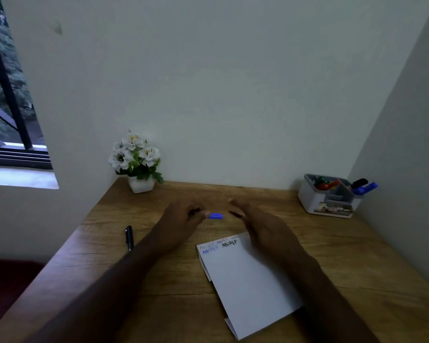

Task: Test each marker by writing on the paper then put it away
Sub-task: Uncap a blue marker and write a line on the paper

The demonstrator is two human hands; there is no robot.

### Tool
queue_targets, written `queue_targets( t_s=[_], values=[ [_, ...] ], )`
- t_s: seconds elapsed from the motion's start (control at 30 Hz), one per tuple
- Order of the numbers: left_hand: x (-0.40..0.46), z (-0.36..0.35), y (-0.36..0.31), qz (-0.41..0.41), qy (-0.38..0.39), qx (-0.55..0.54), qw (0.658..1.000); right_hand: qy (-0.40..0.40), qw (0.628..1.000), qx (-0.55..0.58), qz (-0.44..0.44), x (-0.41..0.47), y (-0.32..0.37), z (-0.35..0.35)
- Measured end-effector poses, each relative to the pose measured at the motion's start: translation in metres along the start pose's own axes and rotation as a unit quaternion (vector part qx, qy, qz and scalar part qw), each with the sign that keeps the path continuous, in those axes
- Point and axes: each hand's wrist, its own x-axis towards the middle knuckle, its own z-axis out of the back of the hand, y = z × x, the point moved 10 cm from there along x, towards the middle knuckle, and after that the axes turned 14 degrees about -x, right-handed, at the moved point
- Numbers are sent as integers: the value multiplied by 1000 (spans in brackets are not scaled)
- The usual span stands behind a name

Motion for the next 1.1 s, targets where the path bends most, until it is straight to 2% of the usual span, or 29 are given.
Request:
queue_targets(
  t_s=[0.07,0.13,0.2,0.23,0.3,0.47,0.63,0.77,0.93,1.1],
  values=[
    [-3,2,17,37,-6,53,998,-85,994,70,7,-4,-10,18],
    [-6,-6,24,62,19,96,993,-132,967,206,-66,-9,-37,24],
    [-7,-16,19,66,46,137,987,-100,891,411,-166,-14,-52,9],
    [-7,-20,16,66,58,160,983,-86,860,466,-188,-16,-52,3],
    [-7,-25,11,62,75,200,975,-79,860,466,-193,-18,-49,2],
    [-11,-36,10,70,114,196,971,-82,925,335,-158,-21,-36,3],
    [-22,-57,18,80,211,166,960,-27,905,387,-175,-24,-31,-14],
    [-25,-64,18,80,251,161,951,-2,941,307,-140,-21,-28,-16],
    [-28,-68,18,81,284,164,941,30,938,290,-189,-24,-29,-32],
    [-29,-68,20,92,294,152,939,44,936,290,-194,-23,-28,-40]
  ],
)
